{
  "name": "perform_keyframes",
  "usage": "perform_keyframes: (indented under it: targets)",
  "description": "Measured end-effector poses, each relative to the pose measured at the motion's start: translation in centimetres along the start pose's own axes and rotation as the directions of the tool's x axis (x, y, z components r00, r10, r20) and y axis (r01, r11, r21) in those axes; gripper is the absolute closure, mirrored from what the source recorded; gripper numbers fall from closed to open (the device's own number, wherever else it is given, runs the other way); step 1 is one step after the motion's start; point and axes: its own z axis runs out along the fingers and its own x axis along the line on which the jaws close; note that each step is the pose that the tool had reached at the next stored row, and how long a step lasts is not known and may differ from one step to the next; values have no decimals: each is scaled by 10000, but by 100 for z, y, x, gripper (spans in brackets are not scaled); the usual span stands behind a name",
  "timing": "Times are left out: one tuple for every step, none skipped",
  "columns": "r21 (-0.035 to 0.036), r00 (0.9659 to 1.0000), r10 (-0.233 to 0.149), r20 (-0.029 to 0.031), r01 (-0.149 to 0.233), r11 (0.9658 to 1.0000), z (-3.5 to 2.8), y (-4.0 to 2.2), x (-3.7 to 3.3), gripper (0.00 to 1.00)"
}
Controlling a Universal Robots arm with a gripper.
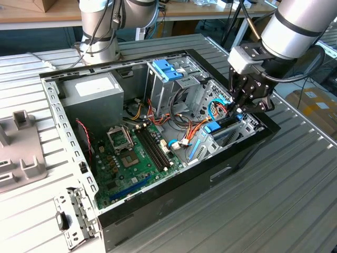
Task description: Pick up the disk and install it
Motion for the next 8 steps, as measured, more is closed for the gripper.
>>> perform_keyframes:
  targets:
    - [0,10000,0,-1,0,10000,0,0,3,83]
    - [0,10000,0,1,0,10000,0,-1,7,83]
    - [0,10000,0,1,0,10000,0,-1,12,83]
    - [0,10000,0,0,0,10000,-1,-2,18,83]
    - [0,10000,0,0,0,10000,0,-3,22,83]
    - [0,10000,0,1,0,10000,1,-3,24,83]
    - [0,10000,0,2,0,10000,2,-3,24,83]
    - [0,10000,0,0,0,10000,2,-3,25,83]
